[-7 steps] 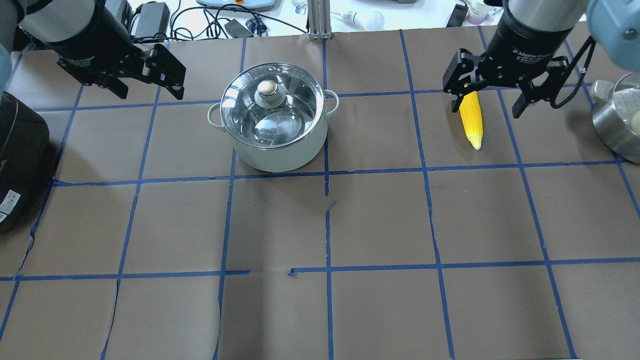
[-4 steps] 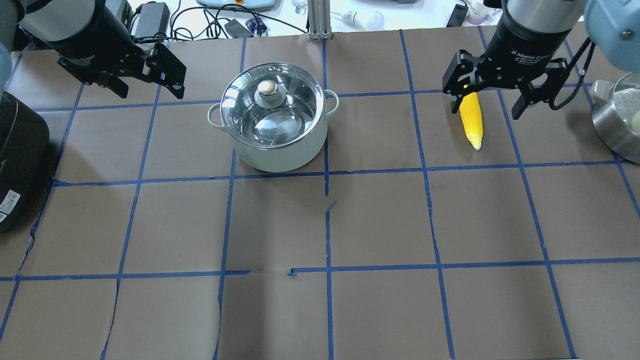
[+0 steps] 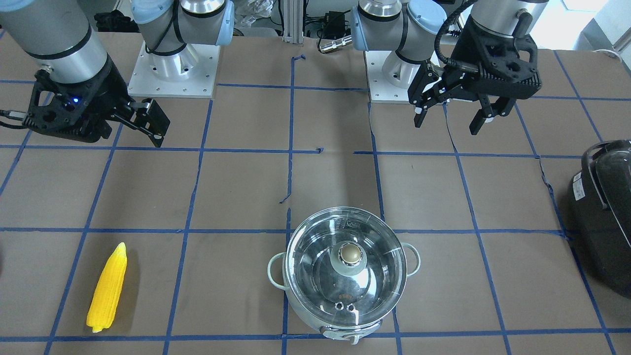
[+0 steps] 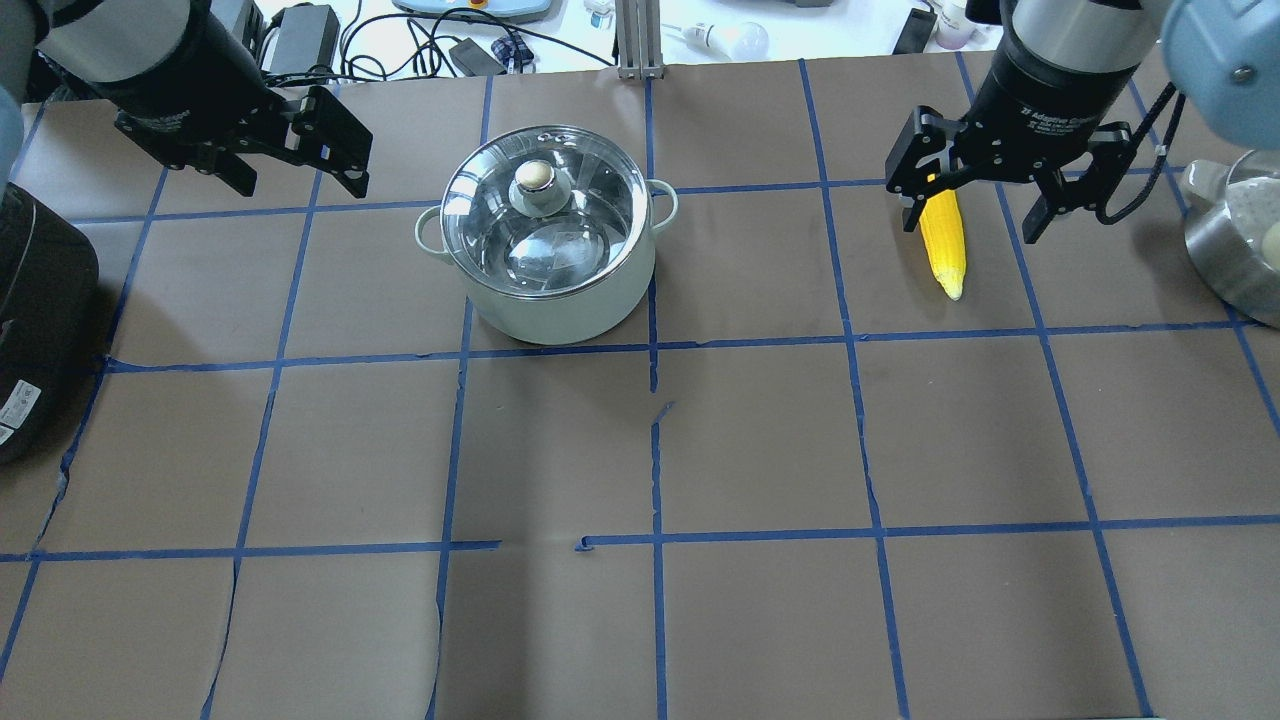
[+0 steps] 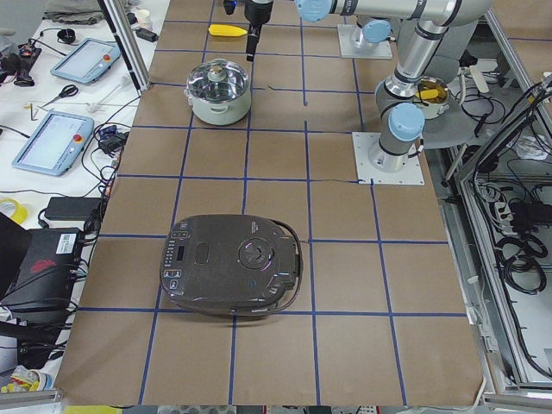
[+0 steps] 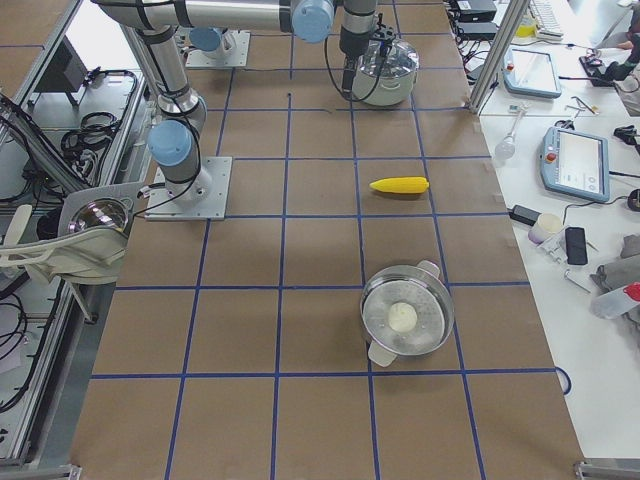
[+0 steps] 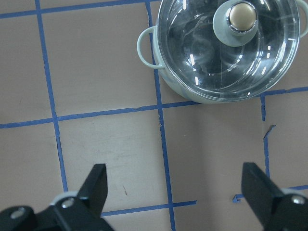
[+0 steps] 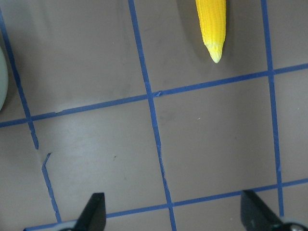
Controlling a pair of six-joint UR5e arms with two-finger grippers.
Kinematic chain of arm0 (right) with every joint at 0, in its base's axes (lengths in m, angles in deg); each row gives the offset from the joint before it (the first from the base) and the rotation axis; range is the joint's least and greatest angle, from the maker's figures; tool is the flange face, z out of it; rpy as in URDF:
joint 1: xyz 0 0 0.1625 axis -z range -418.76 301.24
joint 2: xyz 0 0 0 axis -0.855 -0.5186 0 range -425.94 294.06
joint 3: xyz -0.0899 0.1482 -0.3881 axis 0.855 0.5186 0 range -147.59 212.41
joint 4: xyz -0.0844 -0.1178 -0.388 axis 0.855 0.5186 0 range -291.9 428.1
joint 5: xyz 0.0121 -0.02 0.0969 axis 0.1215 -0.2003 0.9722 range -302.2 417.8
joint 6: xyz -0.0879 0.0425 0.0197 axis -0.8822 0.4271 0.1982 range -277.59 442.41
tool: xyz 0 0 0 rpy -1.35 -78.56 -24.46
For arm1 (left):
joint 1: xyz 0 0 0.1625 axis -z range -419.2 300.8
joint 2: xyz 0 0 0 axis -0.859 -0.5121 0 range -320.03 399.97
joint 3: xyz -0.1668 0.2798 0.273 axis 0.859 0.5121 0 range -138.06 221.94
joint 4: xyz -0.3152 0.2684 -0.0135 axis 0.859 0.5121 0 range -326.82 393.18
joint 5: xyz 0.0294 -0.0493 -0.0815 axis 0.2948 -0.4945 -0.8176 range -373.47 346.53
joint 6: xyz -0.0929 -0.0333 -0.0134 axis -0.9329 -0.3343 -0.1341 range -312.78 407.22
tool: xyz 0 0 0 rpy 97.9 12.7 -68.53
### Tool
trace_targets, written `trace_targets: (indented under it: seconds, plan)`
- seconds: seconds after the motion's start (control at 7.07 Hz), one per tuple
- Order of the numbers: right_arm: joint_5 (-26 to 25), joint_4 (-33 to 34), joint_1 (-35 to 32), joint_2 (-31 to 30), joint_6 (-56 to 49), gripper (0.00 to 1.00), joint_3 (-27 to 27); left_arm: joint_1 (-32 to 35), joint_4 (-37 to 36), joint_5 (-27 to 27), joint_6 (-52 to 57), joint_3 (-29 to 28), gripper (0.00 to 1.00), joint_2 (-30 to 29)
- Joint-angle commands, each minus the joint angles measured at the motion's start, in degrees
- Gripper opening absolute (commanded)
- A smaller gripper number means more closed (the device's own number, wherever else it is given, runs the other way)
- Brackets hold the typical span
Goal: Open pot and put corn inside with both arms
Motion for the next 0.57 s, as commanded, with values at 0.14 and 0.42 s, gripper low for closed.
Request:
trace_targets:
  seconds: [0.14, 0.42]
  plan:
    - [0.0, 6.0, 0.2, 3.6, 0.5, 1.00, -0.1, -0.3, 0.0, 0.0, 0.3, 0.0, 1.00, 0.1]
    - [-0.1, 10.2, 1.8, 6.5, 0.0, 1.00, -0.9, -0.3, 0.0, 0.0, 0.4, 0.0, 1.00, 0.0]
